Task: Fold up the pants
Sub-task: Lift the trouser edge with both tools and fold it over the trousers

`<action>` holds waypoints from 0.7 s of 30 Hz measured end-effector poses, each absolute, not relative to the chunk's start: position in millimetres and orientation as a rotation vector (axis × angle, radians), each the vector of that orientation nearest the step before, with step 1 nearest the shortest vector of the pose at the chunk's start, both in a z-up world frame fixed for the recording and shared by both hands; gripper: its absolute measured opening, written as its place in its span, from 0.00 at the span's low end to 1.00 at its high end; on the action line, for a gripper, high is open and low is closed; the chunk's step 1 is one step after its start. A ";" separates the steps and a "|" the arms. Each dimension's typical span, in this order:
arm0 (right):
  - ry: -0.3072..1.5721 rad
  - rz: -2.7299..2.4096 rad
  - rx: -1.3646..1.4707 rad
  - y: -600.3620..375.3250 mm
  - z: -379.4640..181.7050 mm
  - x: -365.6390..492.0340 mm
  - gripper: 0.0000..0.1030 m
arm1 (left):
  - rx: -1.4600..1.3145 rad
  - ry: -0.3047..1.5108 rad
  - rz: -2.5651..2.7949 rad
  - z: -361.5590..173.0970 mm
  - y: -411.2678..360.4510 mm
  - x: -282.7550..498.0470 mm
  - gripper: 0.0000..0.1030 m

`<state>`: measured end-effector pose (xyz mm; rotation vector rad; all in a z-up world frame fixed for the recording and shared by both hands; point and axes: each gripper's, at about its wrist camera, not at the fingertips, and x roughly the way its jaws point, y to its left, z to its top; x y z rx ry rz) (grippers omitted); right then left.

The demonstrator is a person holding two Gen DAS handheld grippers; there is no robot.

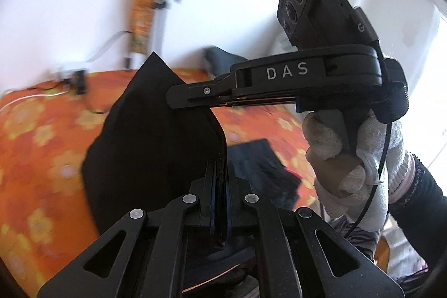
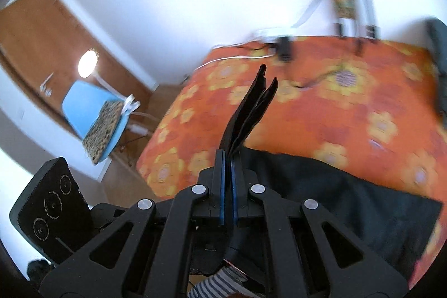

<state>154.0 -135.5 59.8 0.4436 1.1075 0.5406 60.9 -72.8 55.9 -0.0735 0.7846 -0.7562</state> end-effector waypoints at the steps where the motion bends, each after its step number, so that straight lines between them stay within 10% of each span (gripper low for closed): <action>1: 1.105 0.519 0.453 -150.0 57.9 148.1 0.04 | -0.064 0.796 -0.781 52.8 -87.5 61.4 0.04; 21: 1.186 0.181 0.696 -378.5 -61.1 46.9 0.04 | 0.094 1.028 -0.964 -13.4 -215.9 52.5 0.22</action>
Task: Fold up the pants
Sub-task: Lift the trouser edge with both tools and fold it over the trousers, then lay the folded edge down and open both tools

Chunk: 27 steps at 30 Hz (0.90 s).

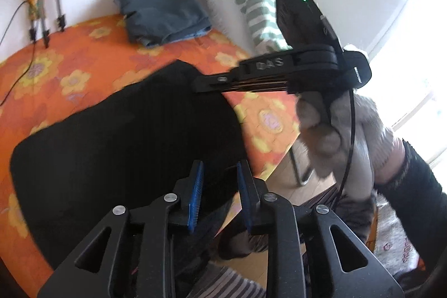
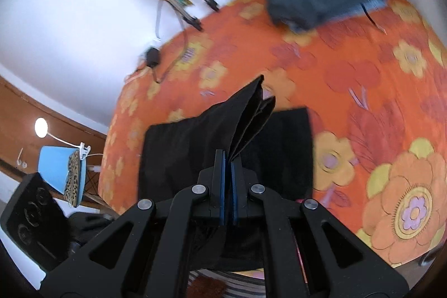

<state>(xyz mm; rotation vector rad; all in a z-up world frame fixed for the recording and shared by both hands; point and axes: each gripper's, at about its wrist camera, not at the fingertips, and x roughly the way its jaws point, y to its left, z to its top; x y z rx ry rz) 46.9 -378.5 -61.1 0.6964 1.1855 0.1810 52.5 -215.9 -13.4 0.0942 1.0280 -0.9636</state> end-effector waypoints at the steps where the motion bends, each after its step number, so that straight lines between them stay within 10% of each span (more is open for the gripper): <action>1: 1.198 0.185 0.707 -384.6 -70.2 42.9 0.04 | 0.095 1.034 -0.946 -16.4 -207.1 53.9 0.22; 27: 1.320 0.157 0.197 -300.4 -118.9 82.3 0.35 | 0.019 1.159 -0.569 -104.0 -66.7 70.0 0.22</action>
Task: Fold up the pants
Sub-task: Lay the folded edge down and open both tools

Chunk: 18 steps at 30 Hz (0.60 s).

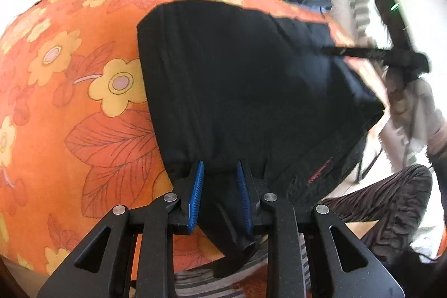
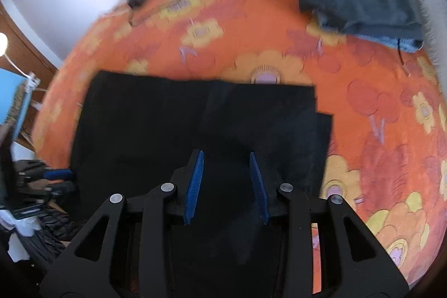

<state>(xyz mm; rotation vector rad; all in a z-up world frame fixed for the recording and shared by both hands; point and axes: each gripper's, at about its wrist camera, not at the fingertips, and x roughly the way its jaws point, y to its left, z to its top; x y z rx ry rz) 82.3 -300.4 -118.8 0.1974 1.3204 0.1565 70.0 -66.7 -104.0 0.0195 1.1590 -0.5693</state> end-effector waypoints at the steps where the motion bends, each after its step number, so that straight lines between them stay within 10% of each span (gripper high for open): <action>1: 1.324 0.144 0.188 -297.9 -119.7 82.5 0.35 | 0.013 1.138 -0.568 -100.5 -64.5 69.1 0.22; 18: 1.233 0.530 0.268 -117.3 -106.8 172.0 0.21 | -0.062 1.141 -0.688 -108.0 -55.5 46.0 0.22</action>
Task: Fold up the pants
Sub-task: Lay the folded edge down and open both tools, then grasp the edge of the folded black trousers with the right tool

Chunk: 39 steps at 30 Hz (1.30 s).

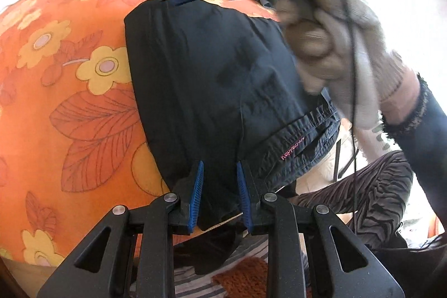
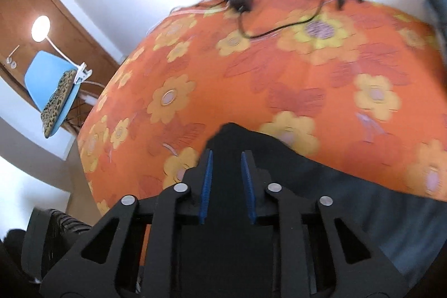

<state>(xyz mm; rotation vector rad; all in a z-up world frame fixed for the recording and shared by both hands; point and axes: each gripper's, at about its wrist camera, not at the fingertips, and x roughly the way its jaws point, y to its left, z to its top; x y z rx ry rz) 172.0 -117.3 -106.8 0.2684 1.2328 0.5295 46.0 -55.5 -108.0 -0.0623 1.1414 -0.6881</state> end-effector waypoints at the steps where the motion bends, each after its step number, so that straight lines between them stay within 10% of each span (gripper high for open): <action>1: 1.245 0.534 0.264 -111.2 -109.8 173.5 0.20 | -0.067 1.142 -0.691 -109.8 -55.0 46.4 0.22; 39: 1.525 0.373 0.051 -46.4 -123.4 130.0 0.44 | -0.356 1.106 -0.659 -96.7 13.9 54.1 0.30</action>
